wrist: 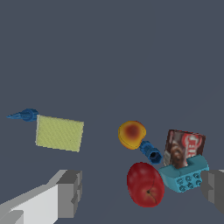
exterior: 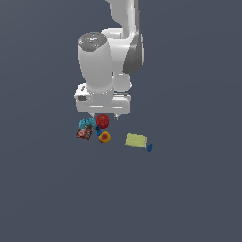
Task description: Pick up a designated object from a clutter of objects.
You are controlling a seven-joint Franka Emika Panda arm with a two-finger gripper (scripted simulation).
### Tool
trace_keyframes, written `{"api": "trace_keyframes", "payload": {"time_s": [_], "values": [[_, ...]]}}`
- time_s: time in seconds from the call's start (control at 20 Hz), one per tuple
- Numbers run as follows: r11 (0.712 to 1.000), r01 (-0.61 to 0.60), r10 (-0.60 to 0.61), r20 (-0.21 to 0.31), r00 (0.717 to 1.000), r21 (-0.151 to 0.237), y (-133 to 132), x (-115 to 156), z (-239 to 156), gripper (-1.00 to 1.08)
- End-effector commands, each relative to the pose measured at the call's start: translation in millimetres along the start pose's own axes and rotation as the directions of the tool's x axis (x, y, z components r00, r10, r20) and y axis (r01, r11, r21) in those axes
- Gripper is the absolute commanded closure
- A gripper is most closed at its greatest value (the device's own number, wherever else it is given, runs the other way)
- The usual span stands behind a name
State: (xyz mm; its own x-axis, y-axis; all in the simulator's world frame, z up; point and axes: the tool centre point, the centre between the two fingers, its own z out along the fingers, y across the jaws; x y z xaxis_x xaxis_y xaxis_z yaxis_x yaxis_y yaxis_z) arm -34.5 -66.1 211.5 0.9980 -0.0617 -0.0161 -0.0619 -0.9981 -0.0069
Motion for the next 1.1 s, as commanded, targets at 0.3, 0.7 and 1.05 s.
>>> {"api": "trace_keyframes", "payload": {"time_s": [0.3,0.7,1.05], "values": [[1.000,0.010,-0.010,-0.009,1.000,0.000,28,-47,65,-0.92],[1.000,0.015,-0.016,-0.014,1.000,-0.004,43,-87,102,-0.92],[1.000,0.017,-0.018,-0.016,1.000,-0.007,48,-104,115,-0.92]]}}
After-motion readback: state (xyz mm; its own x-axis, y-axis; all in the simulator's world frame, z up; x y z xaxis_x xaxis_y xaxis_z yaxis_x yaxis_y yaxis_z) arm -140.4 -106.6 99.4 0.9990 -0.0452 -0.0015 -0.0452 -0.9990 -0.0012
